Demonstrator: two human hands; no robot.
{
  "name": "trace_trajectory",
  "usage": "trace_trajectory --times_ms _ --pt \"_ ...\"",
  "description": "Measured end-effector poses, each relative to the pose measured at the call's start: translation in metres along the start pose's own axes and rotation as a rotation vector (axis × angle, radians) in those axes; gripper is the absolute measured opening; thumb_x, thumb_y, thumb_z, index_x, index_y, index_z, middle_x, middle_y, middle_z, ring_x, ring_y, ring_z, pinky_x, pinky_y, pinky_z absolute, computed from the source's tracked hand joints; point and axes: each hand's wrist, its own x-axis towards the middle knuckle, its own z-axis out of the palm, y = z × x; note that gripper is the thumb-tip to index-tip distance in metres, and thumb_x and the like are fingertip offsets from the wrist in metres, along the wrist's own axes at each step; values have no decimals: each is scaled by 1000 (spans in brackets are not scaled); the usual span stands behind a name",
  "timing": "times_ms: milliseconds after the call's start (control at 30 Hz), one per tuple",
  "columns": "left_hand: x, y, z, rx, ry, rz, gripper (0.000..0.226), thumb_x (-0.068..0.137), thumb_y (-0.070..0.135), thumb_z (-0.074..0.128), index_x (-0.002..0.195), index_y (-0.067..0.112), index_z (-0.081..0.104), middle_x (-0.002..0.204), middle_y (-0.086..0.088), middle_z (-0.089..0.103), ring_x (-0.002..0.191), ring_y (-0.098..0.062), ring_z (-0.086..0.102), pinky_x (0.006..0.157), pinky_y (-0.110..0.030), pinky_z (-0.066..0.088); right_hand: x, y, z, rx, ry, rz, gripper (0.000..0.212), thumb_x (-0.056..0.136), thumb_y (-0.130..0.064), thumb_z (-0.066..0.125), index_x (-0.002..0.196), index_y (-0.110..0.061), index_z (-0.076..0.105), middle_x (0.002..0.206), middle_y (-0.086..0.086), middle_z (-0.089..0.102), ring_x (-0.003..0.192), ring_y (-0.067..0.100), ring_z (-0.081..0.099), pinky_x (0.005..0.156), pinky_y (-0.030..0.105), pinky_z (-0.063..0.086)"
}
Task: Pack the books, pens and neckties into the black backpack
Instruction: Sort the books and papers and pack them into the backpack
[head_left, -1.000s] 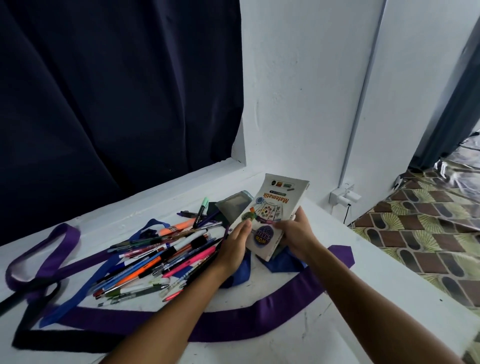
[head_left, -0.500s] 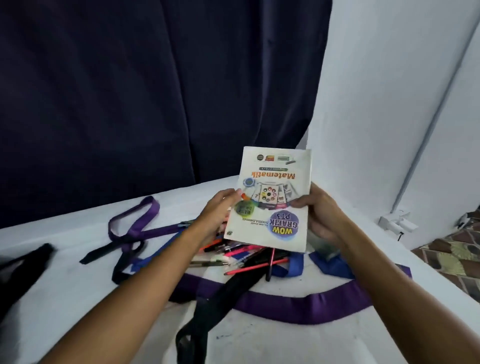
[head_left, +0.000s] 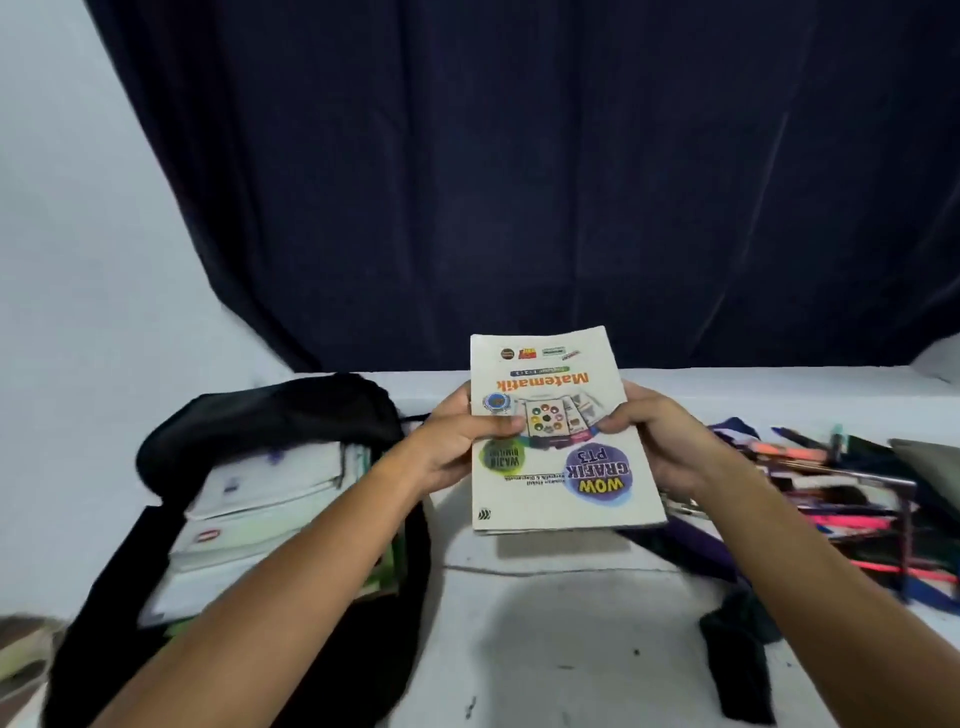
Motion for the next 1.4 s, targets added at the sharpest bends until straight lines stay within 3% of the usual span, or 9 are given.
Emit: trace_trajectory --times_ms 133,367,500,633,833,1000,1133,1200,1400 --pt "-50 17 -80 -23 123 56 60 66 -9 68 123 4 55 115 -21 69 95 -33 71 76 -45 61 27 26 88 10 -57 -9 42 87 11 44 125 -1 57 109 19 72 88 33 72 69 40 61" --pt "-112 32 -181 -76 316 161 39 79 -15 61 110 8 62 105 -16 73 90 -32 72 74 -48 61 49 84 182 236 -261 49 67 77 -56 62 128 -12 62 132 18 60 113 36 63 82 47 57" --pt "-129 32 -212 -79 322 145 44 81 -16 60 120 3 59 112 -20 70 91 -32 72 72 -44 61 57 106 209 239 -403 66 88 58 -25 91 136 -15 53 131 20 60 110 40 64 74 49 59" --pt "-137 28 -229 -33 318 108 45 83 -13 61 126 0 57 114 -20 70 92 -29 73 71 -40 61 62 116 227 103 -291 33 70 72 12 62 138 -10 48 118 20 66 99 38 69 62 40 60" --pt "-154 28 -258 372 251 85 50 80 47 65 117 13 60 101 -11 74 77 -22 70 52 -28 56 68 119 211 246 -262 32 92 33 3 89 121 -1 63 117 24 66 95 38 70 67 43 62" --pt "-156 10 -294 885 352 284 45 81 61 58 90 19 70 86 0 74 76 -13 68 65 -26 52 65 118 182 371 -315 13 83 39 5 88 118 6 64 124 27 62 104 39 67 73 41 61" --pt "-144 -5 -313 1253 351 286 36 78 50 75 96 19 73 94 9 69 83 -4 58 72 -21 47 65 125 158 442 -365 91 51 92 7 33 143 11 31 144 35 37 133 47 41 107 51 41" --pt "-135 -10 -315 1358 305 257 48 73 53 79 106 19 71 106 9 66 99 -6 55 83 -24 47 67 132 146 429 -447 82 55 92 9 10 148 11 14 149 37 25 140 48 28 114 54 28" --pt "-116 -13 -322 1492 248 154 84 57 85 60 121 30 66 117 17 66 107 -7 59 84 -30 53 60 143 129 345 -348 191 57 92 10 9 150 7 8 150 38 21 140 51 25 114 60 24"
